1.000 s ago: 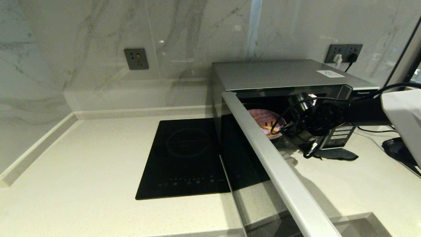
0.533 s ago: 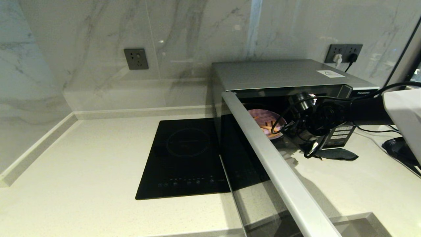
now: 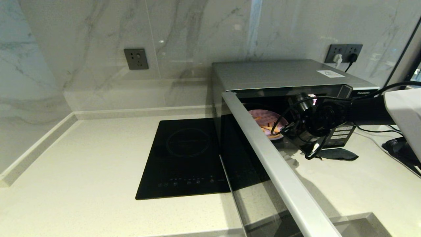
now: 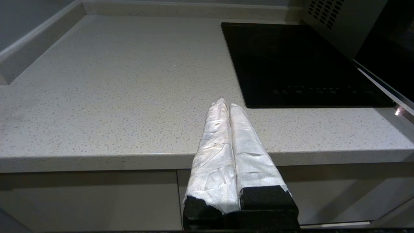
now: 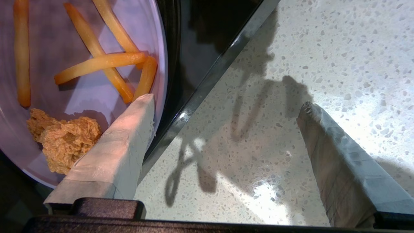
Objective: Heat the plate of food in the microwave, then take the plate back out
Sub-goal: Take the plate out of the microwave
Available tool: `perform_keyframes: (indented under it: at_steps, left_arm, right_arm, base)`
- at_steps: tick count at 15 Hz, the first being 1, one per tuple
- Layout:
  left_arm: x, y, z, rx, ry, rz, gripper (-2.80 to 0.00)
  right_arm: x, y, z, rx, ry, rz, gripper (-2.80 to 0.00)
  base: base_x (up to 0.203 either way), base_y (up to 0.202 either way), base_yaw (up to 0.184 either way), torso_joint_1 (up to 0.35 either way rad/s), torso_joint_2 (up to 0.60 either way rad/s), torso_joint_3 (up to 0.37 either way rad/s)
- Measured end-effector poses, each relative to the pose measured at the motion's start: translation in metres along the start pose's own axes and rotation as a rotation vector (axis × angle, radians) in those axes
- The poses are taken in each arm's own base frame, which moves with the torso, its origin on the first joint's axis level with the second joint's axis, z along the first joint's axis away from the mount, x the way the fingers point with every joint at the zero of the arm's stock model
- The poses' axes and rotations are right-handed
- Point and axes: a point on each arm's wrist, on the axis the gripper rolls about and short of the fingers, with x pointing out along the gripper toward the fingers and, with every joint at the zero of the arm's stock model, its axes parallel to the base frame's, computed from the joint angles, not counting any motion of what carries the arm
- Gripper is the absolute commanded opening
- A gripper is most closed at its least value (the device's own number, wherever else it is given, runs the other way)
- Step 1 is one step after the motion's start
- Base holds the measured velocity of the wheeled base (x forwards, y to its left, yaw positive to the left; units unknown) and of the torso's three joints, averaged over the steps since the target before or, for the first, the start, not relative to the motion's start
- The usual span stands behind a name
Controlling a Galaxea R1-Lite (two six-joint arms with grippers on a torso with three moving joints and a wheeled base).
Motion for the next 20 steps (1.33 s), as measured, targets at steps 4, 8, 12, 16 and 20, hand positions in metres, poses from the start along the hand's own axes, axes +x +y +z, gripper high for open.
perform_keyframes:
  at_steps: [4,8,12,16,20]
  left_arm:
    - [0.0,0.0,0.0,0.0,0.0,0.0,-2.8]
    - [0.0,0.0,0.0,0.0,0.0,0.0,-2.8]
    - [0.0,0.0,0.0,0.0,0.0,0.0,-2.8]
    - [0.0,0.0,0.0,0.0,0.0,0.0,-2.8]
    - [0.0,0.0,0.0,0.0,0.0,0.0,-2.8]
  right_arm:
    - [-0.002,-0.001,0.001,0.001,-0.003,-0.01,0.0]
    - [-0.006,0.004,0.002,0.036,-0.008,0.022,0.0]
    - [0.0,0.014,-0.003,0.049,-0.012,0.101,0.0]
    - [0.011,0.014,-0.011,0.036,0.011,0.092,0.0]
    - [0.015,0.014,-0.013,0.032,0.013,0.085,-2.8]
  base:
    - [0.0,0.0,0.0,0.0,0.0,0.0]
    - [0.0,0.0,0.0,0.0,0.0,0.0]
    - [0.0,0.0,0.0,0.0,0.0,0.0]
    - [0.0,0.0,0.0,0.0,0.0,0.0]
    - [0.0,0.0,0.0,0.0,0.0,0.0]
